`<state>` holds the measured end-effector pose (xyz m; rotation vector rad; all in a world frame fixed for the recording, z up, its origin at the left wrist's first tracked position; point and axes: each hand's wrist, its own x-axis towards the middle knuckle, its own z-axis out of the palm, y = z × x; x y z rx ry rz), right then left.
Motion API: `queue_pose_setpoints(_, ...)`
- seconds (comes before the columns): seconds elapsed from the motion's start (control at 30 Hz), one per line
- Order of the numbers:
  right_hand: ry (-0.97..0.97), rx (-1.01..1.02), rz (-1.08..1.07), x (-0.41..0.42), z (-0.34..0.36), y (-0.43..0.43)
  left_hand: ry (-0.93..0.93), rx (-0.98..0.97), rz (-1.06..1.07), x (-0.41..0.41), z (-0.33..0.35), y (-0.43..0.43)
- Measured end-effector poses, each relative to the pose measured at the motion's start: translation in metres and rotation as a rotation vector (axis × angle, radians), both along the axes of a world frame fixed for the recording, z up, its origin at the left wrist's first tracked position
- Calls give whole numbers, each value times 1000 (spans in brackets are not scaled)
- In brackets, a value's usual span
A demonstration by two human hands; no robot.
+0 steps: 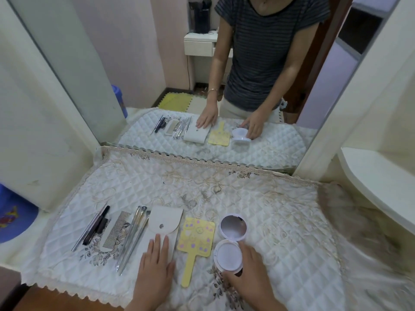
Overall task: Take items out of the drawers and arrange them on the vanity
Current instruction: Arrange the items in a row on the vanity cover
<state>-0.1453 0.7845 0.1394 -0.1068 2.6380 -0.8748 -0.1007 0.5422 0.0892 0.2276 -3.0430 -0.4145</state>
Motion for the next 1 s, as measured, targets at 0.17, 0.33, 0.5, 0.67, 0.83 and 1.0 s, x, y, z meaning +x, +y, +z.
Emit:
queue_pose_setpoints(0.17, 37, 28, -2, 0, -3, -2, 65, 11, -36, 5, -4, -3)
queue_pose_setpoints(0.33, 141, 2, -39, 0, -11, -2, 82, 56, -52, 3, 0, -4)
queue_pose_setpoints(0.5, 77, -9, -35, -3, -13, -1, 59, 52, -51, 6, 1, -18)
queue_pose_setpoints(0.67, 83, -112, -160, 7, -28, -5, 123, 68, -187, 5, -2, -31)
queue_pose_setpoints(0.83, 174, -191, -272, 21, -25, -18, 68, 109, -330, 1, -1, -57)
queue_pose_setpoints(1.0, 297, 51, -385, 52, -21, -38, 125, 153, -272, 3, 8, -99)
